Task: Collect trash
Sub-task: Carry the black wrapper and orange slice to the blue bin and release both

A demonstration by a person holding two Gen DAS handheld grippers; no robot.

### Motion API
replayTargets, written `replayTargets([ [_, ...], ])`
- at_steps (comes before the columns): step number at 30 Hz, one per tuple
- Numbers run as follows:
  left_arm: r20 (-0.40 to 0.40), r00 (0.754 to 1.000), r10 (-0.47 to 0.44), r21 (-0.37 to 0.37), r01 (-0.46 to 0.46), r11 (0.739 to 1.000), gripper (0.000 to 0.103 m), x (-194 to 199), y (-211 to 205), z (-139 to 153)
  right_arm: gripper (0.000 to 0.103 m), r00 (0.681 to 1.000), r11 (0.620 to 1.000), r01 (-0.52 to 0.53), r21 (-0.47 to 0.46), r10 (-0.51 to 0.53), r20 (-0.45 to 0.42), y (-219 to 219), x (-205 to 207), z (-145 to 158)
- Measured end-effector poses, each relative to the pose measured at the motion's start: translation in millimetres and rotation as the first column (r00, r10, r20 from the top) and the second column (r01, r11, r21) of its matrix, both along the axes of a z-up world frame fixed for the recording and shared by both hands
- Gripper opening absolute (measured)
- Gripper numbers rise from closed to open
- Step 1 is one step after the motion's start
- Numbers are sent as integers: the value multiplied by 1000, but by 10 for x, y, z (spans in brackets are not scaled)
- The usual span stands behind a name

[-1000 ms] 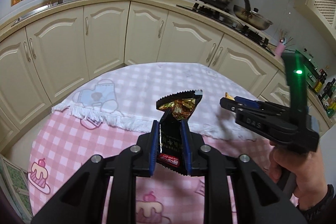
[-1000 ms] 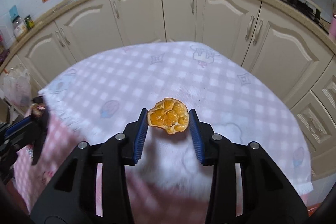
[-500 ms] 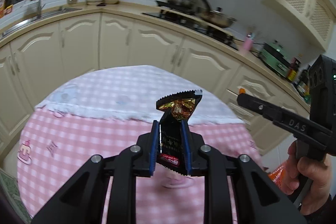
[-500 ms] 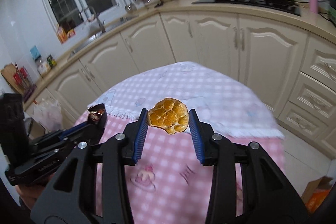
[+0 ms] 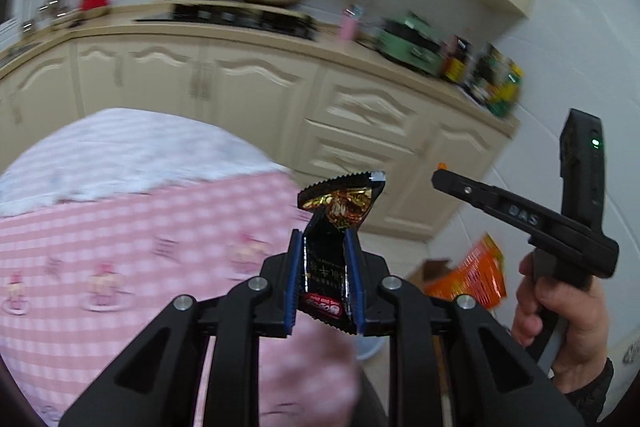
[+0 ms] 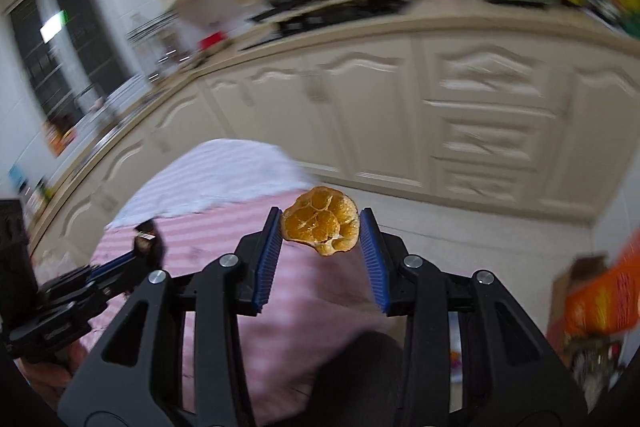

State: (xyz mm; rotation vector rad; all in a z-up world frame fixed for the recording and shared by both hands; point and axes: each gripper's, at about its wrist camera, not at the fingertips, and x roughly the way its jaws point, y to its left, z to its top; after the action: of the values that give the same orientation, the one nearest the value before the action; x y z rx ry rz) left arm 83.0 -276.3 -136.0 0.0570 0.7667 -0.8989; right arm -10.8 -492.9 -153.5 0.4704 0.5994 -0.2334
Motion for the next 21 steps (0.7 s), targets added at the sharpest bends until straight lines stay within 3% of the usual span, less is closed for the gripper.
replayTargets([
  [5,-57,990,-128,53,131,990,20,-300,-668,-336,39,984,985,150,80,-141,-108,-575,-395,-548],
  [10,-96,973,-210,137,222,965,20,-453,-1236,-679,39,958,959,226,172,-187,-217,-900,-541,-1131],
  [16,-196,955,-224,228,267,936,20,-384,-1725,-1210,39,930,918,288,273,-200,-310,-1153,-574,-1721],
  [21,-313,929,-197,285,289,914,20,-262,-2042,-1672,39,915,885,322,337,-199,-351,-1306,-567,-2030],
])
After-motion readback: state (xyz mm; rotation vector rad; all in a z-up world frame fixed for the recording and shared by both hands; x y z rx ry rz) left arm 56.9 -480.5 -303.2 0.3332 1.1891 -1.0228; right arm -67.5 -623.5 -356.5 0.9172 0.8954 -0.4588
